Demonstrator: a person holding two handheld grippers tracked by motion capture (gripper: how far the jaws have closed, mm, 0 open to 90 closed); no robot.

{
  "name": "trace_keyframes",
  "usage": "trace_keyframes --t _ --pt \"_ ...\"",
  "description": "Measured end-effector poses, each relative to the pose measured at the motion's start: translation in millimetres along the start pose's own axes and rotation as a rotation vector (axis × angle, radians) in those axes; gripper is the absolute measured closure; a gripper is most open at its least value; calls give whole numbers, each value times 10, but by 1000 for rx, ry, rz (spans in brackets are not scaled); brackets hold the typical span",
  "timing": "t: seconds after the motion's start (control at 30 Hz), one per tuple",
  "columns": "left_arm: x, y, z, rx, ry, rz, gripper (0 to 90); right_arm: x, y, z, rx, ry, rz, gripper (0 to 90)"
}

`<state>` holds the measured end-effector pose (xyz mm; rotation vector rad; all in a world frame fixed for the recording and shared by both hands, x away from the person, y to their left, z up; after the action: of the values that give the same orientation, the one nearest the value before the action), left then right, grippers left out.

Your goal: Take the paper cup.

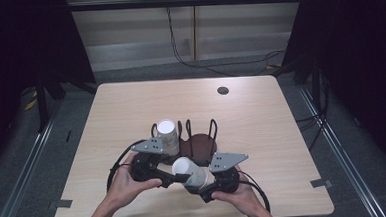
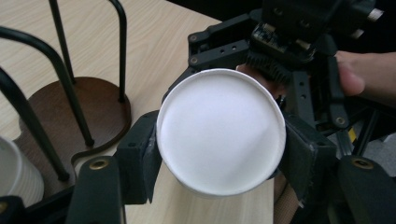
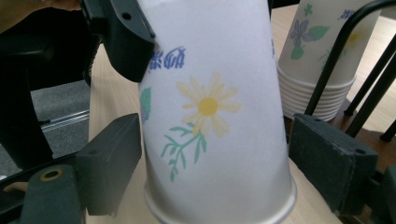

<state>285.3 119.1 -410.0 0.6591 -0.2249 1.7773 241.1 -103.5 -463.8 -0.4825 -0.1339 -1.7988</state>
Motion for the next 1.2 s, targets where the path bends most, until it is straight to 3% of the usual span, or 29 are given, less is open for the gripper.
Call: trace_keyframes --t 0.3,0.57,0.73,0.93,1.07,1.2 --pt "16 -4 13 -5 8 -22 367 7 -17 8 21 5 20 277" --pt "8 5 11 -7 11 -25 351 28 -6 22 7 -12 38 300" --pt "6 -2 13 0 11 -7 246 53 6 31 -3 -18 41 300" --pt "48 3 24 -6 20 19 185 76 23 38 -19 -37 41 302" --pt "93 -3 30 -34 2 42 184 86 27 46 -33 -55 46 305" --pt "130 -26 21 -35 -6 67 207 97 42 55 -40 -68 42 308"
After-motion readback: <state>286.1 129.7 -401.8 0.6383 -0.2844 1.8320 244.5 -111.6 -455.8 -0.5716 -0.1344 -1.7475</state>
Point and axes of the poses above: each handheld gripper's, and its own axes: x roughly backward along the jaws, z roughly out of its top, y roughly to its right, the point moved 1 cm from there along -x, roughly forward along the jaws, and after that the axes turned 10 degrees about z, right-handed, at the moved point
